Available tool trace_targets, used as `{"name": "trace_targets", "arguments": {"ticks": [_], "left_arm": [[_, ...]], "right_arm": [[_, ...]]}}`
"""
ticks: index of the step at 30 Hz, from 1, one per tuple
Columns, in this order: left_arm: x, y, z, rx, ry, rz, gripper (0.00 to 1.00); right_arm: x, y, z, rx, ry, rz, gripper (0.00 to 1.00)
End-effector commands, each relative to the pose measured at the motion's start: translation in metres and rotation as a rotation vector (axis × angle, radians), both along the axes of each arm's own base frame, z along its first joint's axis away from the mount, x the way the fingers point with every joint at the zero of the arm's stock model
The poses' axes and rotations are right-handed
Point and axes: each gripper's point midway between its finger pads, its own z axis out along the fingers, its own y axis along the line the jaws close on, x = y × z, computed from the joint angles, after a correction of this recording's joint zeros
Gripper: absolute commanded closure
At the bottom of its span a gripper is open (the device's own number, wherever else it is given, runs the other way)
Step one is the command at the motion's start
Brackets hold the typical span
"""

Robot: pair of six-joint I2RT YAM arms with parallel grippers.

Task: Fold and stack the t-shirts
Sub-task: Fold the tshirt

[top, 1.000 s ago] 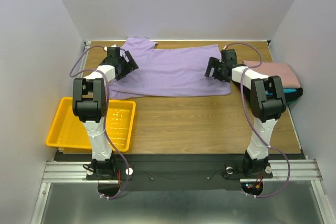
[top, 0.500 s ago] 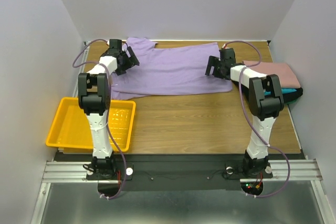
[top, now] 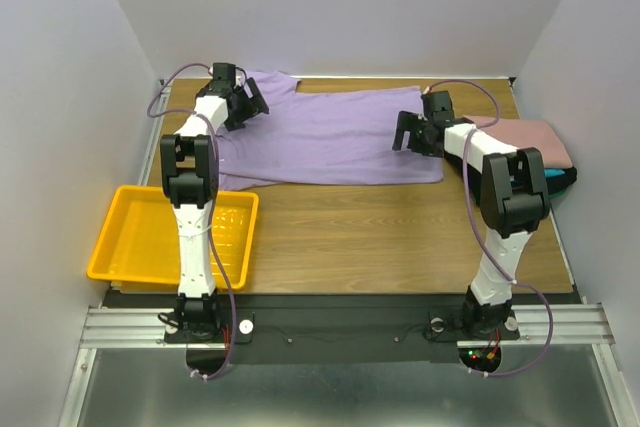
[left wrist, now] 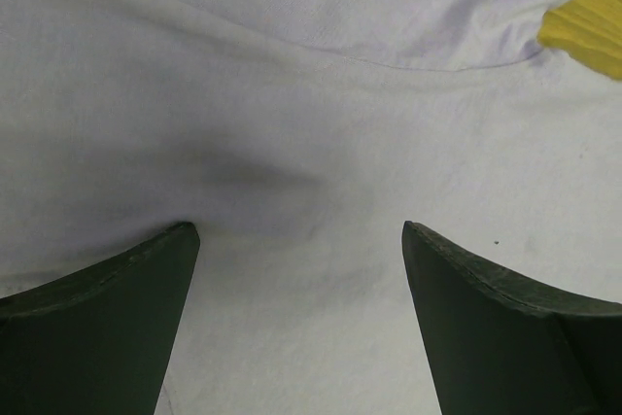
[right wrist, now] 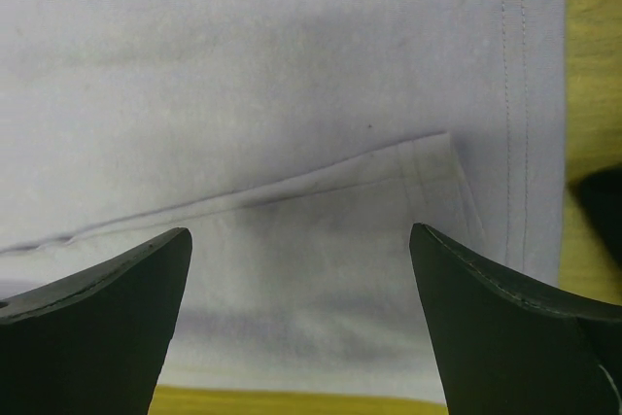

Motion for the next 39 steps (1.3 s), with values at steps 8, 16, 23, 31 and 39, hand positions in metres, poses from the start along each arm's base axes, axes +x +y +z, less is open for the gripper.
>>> {"name": "trace_targets", "arguments": {"ticks": [8,16,23,31,39], "left_arm": [[-0.051,0.014,0.058,0.275,0.036,-0.001,0.01],[-0.062,-0.002,0.043,0.354,0.097,-0.062,0.04],[-0.065,-0.017,0.027,0.354,0.135,-0.093,0.09],[-0.066,-0.018,0.007,0.349,0.174,-0.081,0.16],[-0.075,-0.015,-0.01,0.412,0.226,-0.063,0.18]], "right_arm": [[0.007,0.006,0.087,0.047,-0.167,0.031,0.0],[-0.002,0.0,0.072,0.025,-0.13,0.011,0.0],[-0.006,-0.005,0.07,0.002,-0.126,0.001,0.0],[-0.006,-0.012,0.068,-0.036,-0.124,-0.018,0.0],[-0.008,-0.012,0.057,-0.038,-0.097,-0.013,0.0]]}}
